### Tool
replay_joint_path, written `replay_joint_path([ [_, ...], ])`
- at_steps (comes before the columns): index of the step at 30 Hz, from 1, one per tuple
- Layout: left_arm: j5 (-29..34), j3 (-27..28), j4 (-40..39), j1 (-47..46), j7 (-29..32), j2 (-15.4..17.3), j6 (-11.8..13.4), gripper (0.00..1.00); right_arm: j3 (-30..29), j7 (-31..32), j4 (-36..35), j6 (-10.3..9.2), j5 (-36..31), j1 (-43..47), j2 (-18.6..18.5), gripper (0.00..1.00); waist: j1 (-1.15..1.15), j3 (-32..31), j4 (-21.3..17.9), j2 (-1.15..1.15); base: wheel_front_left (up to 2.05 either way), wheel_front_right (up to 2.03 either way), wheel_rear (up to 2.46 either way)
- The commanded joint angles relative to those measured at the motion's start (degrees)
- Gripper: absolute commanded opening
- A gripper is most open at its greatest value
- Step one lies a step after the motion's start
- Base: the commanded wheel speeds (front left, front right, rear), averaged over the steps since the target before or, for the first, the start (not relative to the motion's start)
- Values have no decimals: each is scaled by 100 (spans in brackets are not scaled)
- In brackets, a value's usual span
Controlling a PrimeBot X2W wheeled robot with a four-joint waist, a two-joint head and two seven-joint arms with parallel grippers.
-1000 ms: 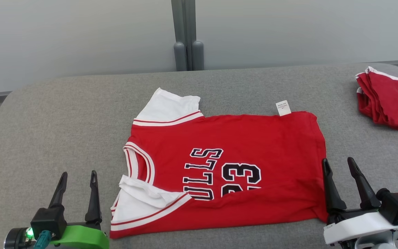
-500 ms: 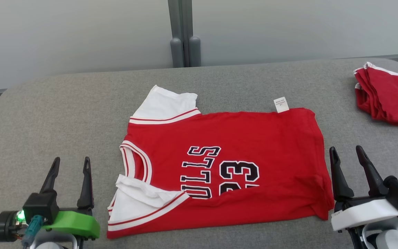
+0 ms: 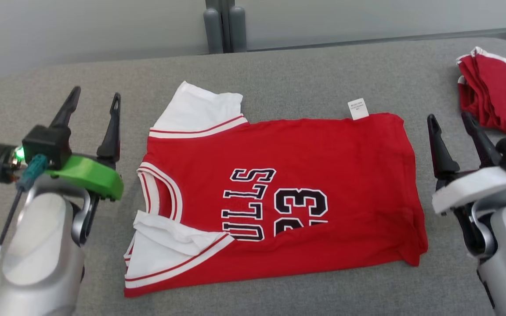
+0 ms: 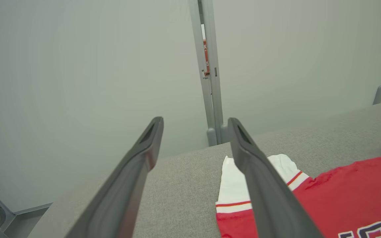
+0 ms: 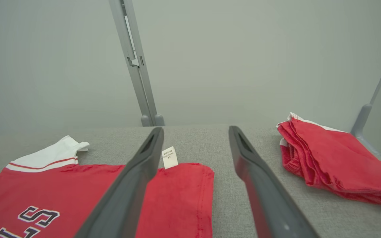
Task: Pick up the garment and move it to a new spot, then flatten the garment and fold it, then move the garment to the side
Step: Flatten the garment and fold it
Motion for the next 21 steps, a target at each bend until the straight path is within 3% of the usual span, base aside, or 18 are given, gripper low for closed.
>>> replay_joint_path([
  [1,-106,-137,101,-289,49,160,-7,100,56,95,114,-8,68,-251,-40,100,0,423,-169,0,0,0,0],
  [9,-1074,-1368,993,-1952,411,614,-3,100,539,524,931,-8,364,-1679,-181,100,0,1264,-393,0,0,0,0],
  [21,-2351,-2895,2134,-3613,941,845,-3,100,1474,806,2169,-8,883,-2865,4,100,0,2013,-715,0,0,0,0],
])
